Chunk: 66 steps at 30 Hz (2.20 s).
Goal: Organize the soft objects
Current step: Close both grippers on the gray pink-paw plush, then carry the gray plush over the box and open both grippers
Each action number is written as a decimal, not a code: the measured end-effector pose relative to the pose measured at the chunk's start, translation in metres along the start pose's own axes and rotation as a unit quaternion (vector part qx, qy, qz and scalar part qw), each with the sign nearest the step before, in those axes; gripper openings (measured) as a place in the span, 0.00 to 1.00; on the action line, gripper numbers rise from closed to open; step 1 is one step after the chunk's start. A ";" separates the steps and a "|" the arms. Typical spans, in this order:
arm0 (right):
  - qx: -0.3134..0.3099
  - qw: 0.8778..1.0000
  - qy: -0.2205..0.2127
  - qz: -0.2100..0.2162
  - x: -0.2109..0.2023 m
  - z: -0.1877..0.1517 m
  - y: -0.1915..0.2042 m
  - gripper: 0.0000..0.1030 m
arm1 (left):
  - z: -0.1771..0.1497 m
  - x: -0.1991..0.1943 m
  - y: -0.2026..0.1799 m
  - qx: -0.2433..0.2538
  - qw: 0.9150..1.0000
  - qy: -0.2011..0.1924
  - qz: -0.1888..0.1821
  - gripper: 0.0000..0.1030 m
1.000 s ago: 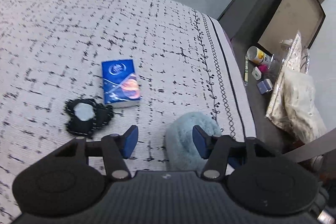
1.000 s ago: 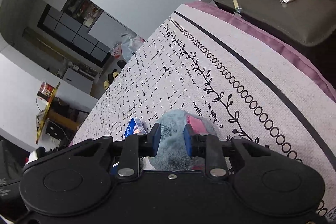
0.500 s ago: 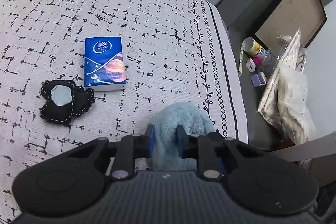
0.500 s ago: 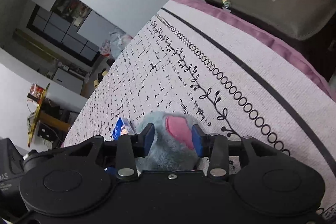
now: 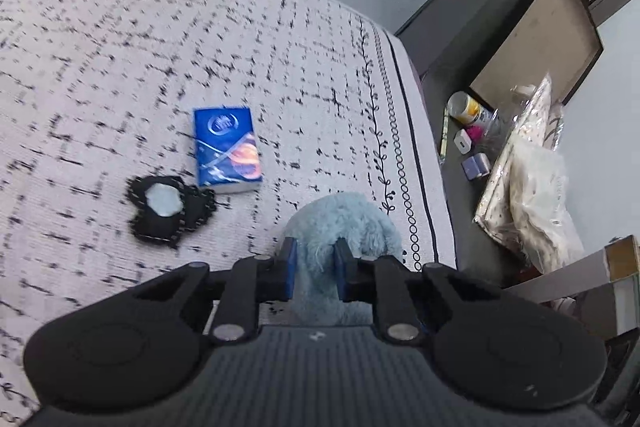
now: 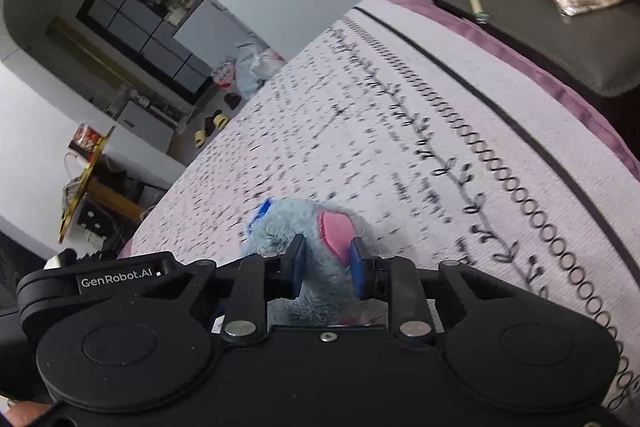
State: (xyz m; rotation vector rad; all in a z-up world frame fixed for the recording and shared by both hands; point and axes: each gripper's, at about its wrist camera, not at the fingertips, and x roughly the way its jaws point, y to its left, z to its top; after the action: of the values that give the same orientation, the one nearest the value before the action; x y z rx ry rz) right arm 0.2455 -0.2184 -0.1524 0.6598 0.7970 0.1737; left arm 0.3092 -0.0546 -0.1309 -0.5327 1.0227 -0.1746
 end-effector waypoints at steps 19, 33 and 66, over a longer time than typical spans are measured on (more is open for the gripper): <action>-0.081 0.996 -0.026 0.026 -0.029 -0.016 0.096 0.23 | 0.005 -0.105 0.036 0.008 0.998 -0.066 -0.021 0.18; -0.128 0.990 -0.031 0.053 -0.037 -0.039 0.155 0.23 | 0.014 -0.162 0.073 0.026 0.994 -0.101 -0.027 0.18; -0.254 0.961 0.028 0.106 0.038 -0.114 0.314 0.23 | 0.046 -0.235 0.235 -0.040 0.982 -0.182 0.013 0.18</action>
State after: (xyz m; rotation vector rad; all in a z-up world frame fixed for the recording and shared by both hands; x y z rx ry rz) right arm 0.2213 0.0988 -0.0431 0.2501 0.6966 0.5744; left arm 0.2017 0.2525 -0.0495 -0.5984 0.6812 -0.0109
